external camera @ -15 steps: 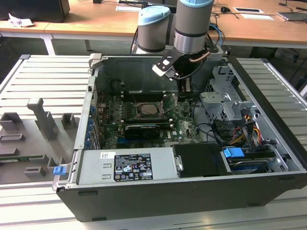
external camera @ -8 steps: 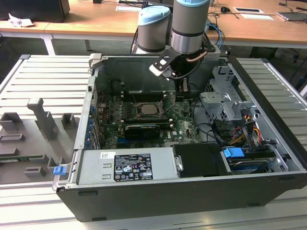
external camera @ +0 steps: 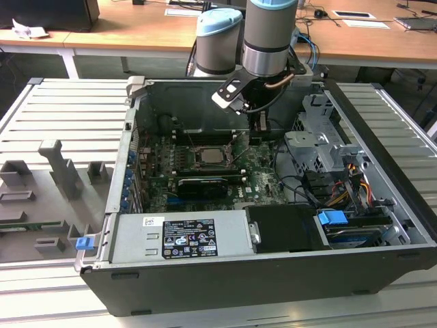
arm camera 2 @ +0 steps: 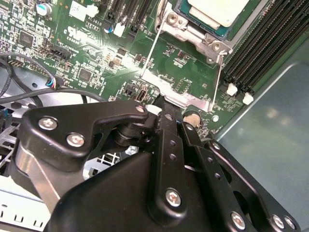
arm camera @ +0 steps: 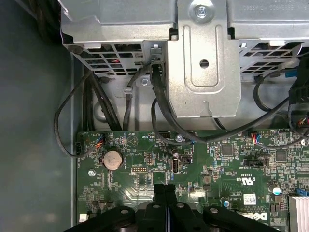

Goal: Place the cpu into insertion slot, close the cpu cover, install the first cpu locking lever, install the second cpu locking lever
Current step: 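Close the cpu cover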

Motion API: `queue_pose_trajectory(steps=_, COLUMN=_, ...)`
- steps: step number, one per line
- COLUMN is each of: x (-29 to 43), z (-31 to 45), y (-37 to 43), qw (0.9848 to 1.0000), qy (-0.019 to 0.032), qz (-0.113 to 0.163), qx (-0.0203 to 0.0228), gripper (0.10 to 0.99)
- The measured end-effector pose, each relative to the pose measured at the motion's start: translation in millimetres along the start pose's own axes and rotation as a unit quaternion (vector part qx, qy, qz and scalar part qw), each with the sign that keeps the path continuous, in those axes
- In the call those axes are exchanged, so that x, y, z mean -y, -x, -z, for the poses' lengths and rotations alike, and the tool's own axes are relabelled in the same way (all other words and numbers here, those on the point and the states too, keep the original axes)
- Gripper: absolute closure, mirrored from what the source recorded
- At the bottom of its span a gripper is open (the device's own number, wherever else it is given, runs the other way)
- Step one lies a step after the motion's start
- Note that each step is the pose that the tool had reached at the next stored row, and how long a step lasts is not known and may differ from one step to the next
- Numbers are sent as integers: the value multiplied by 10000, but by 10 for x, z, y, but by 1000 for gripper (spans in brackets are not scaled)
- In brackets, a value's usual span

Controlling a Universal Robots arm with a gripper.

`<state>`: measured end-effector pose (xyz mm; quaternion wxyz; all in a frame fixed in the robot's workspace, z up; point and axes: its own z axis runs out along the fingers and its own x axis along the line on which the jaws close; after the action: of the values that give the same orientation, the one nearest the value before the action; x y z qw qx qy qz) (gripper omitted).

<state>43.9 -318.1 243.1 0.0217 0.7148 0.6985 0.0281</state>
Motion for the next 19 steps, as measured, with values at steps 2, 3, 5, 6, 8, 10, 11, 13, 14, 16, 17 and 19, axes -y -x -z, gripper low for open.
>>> queue_pose_trajectory(steps=2, x=4, z=0, y=0, qw=10000, qy=0, qz=-1, qx=0, gripper=980)
queue_pose_trajectory(steps=3, x=6, z=0, y=0, qw=10000, qy=0, qz=-1, qx=0, gripper=980)
queue_pose_trajectory(steps=5, x=20, z=2, y=0, qw=10000, qy=0, qz=0, qx=0, gripper=980)
queue_pose_trajectory(steps=6, x=30, z=2, y=1, qw=10000, qy=0, qz=0, qx=0, gripper=980)
queue_pose_trajectory(steps=8, x=48, z=3, y=1, qw=10000, qy=0, qz=0, qx=0, gripper=980)
queue_pose_trajectory(steps=10, x=63, z=4, y=2, qw=10000, qy=0, qz=0, qx=0, gripper=980)
queue_pose_trajectory(steps=11, x=71, z=5, y=2, qw=10000, qy=0, qz=0, qx=0, gripper=980)
queue_pose_trajectory(steps=13, x=84, z=6, y=2, qw=10000, qy=0, qz=0, qx=1, gripper=980)
queue_pose_trajectory(steps=14, x=93, z=7, y=2, qw=10000, qy=0, qz=0, qx=0, gripper=980)
queue_pose_trajectory(steps=16, x=105, z=7, y=2, qw=10000, qy=0, qz=0, qx=0, gripper=980)
queue_pose_trajectory(steps=17, x=109, z=8, y=3, qw=10000, qy=0, qz=0, qx=0, gripper=980)
queue_pose_trajectory(steps=19, x=115, z=8, y=3, qw=10000, qy=0, qz=0, qx=0, gripper=980)
